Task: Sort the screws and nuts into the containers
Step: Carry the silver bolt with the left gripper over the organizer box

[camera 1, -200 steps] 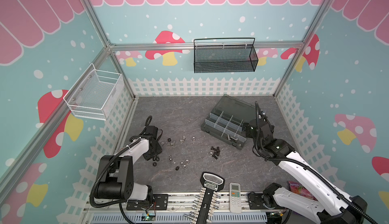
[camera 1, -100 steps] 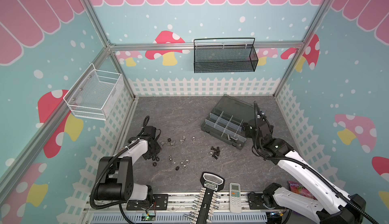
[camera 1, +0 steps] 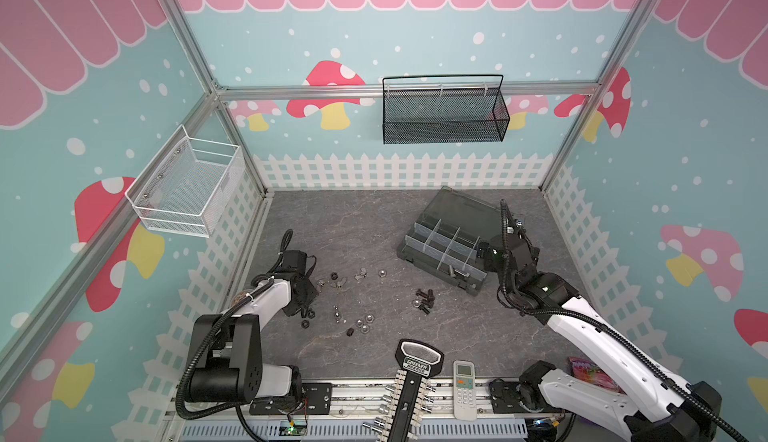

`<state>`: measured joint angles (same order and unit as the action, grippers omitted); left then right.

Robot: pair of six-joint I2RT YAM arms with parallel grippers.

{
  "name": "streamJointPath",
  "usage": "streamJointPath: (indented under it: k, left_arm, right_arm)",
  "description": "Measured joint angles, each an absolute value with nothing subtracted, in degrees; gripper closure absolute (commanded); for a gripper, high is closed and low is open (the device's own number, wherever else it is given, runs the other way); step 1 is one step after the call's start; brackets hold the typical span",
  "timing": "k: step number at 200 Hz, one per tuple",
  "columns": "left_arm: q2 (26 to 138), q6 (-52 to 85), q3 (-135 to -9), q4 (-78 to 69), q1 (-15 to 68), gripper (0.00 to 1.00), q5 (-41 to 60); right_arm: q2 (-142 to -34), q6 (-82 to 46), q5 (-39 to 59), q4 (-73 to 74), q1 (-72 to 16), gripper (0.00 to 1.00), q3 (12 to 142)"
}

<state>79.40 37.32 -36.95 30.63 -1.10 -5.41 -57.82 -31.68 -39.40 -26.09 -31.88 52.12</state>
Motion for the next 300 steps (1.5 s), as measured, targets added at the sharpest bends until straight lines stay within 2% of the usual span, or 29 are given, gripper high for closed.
streamJointPath:
  k: [37,103,127,151,192,225,300]
  left_arm:
    - [75.2,39.46,-34.83,29.67,-1.1,1.0,-2.68]
    - [62.89,46.59,-33.69,25.06,-0.47,1.0,2.28]
    - [60.84,50.22,-33.23,22.33,2.5,1.0,2.92]
    - [61.28,53.95,-33.12,18.41,8.95,1.0,2.72]
    - [68.36,58.7,-34.48,10.17,21.82,1.0,1.13]
    - [79.2,60.29,-41.23,4.38,30.44,1.0,-0.23]
    - [99.42,61.19,-58.85,-5.34,41.65,1.0,0.51]
  right_arm:
    - [-58.26,-31.81,-39.35,-26.06,-31.88,0.02,52.14]
    - [-58.98,-31.88,-38.76,-25.45,-31.88,0.02,52.14]
    - [-59.64,-31.88,-38.3,-25.08,-31.88,0.02,52.14]
    - [-60.66,-31.88,-37.71,-24.97,-31.88,0.02,52.14]
    - [-61.65,-32.01,-37.1,-24.95,-31.88,0.02,52.14]
    - [-61.65,-32.49,-36.73,-25.02,-31.88,0.02,52.12]
    - [-59.2,-33.58,-37.17,-25.8,-31.88,0.02,50.68]
